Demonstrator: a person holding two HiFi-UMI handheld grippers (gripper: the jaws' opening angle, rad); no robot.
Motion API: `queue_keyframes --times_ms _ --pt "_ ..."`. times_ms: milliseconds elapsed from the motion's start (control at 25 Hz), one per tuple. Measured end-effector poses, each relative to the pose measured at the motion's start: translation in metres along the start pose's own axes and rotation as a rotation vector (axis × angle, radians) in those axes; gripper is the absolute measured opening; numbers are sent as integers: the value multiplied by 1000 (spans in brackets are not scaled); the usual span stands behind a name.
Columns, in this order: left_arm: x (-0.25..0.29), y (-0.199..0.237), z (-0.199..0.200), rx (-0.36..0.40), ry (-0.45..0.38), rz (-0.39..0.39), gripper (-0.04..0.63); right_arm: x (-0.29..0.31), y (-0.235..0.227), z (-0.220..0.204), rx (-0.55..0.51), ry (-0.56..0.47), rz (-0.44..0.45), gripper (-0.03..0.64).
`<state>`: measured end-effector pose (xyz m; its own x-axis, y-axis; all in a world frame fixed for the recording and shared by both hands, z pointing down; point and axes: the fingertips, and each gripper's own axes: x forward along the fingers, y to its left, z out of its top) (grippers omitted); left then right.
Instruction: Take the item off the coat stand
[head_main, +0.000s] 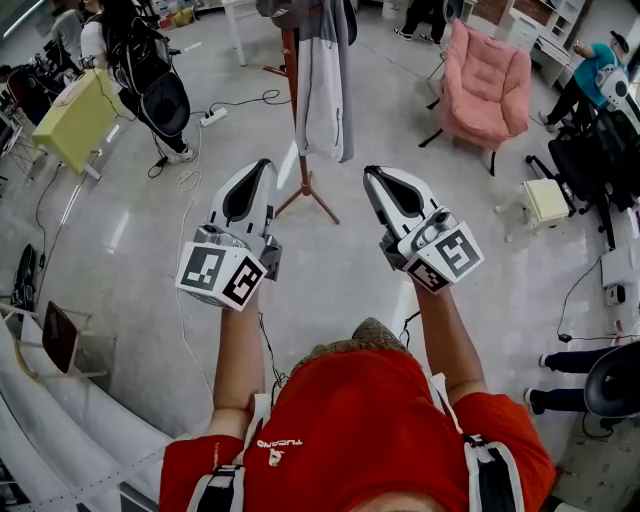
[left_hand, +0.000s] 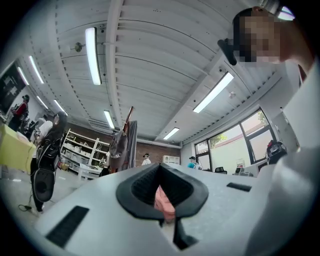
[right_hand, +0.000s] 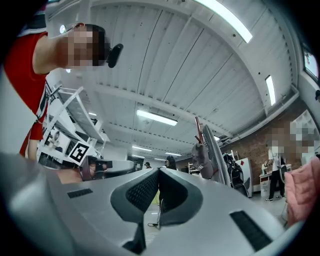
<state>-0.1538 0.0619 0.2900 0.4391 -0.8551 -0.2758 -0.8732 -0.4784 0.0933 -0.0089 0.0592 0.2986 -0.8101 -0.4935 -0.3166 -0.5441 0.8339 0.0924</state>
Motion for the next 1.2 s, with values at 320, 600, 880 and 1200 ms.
queue_keyframes --times_ms 320,600,880,1200 --pt "25 33 -6 7 5 41 9 22 -16 -9 -6 -6 6 23" --pt "84 78 -12 28 -7 93 73 56 -73 -28 8 -33 33 23" --pt "173 130 -8 97 6 158 138 99 -162 -42 28 -58 74 23" --pt "263 196 11 147 -31 281 139 138 -257 -58 46 -49 122 25"
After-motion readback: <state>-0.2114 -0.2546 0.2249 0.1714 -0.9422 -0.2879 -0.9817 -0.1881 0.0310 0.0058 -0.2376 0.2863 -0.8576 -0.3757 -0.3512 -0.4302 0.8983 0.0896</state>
